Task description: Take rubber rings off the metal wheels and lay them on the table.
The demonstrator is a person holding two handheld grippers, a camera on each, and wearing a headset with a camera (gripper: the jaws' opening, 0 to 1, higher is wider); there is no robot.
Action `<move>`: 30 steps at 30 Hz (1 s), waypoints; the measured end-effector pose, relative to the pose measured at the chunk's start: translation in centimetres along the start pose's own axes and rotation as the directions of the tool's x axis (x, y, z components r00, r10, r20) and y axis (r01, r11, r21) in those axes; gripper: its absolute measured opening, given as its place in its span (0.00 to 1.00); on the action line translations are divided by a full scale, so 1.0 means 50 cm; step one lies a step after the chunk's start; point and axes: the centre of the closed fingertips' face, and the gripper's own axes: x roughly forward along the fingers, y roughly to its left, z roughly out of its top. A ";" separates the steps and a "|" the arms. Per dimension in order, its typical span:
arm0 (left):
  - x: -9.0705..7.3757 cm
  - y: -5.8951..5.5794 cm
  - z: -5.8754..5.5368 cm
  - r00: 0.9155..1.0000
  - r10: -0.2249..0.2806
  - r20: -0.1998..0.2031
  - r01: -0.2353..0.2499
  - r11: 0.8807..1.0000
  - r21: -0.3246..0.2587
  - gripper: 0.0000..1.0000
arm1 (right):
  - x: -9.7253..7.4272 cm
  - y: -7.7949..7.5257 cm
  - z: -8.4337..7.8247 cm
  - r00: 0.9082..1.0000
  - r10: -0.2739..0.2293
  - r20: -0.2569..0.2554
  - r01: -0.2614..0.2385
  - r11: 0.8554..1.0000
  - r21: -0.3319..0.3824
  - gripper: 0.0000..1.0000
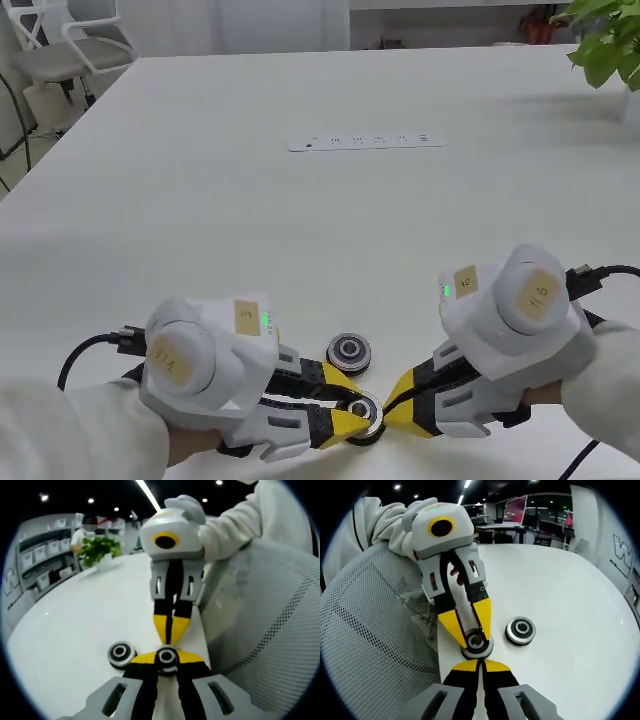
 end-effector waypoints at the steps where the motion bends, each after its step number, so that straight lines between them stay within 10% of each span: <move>1: 0.000 0.000 0.000 1.000 0.000 0.000 0.000 1.000 0.001 0.14 | 0.000 -0.001 0.000 1.000 -0.002 -0.002 0.002 1.000 0.003 0.00; 6: 0.000 0.000 0.000 1.000 0.001 0.000 -0.001 1.000 0.001 0.14 | 0.000 -0.005 -0.001 1.000 -0.006 -0.018 0.008 0.996 0.092 0.00; 15: 0.000 0.001 0.000 1.000 0.001 0.002 -0.001 1.000 -0.001 0.14 | 0.001 -0.012 -0.006 1.000 0.003 -0.008 0.000 0.945 0.326 0.00; 21: 0.000 0.000 0.000 1.000 0.000 0.005 0.000 1.000 -0.003 0.14 | -0.003 -0.012 -0.007 1.000 0.018 -0.001 -0.015 0.845 0.534 0.00; 22: 0.000 0.000 0.000 1.000 0.000 0.005 0.000 1.000 -0.002 0.14 | -0.005 -0.014 -0.007 1.000 0.023 0.007 -0.023 0.857 0.515 0.00; 25: 0.000 0.000 0.000 1.000 0.001 0.006 -0.001 1.000 -0.004 0.14 | -0.010 -0.014 -0.002 0.999 0.028 0.045 -0.049 0.804 0.593 0.00; 30: -0.001 0.000 0.000 1.000 0.003 0.006 -0.003 1.000 -0.003 0.14 | -0.017 -0.017 0.003 0.996 0.039 0.080 -0.082 0.762 0.643 0.00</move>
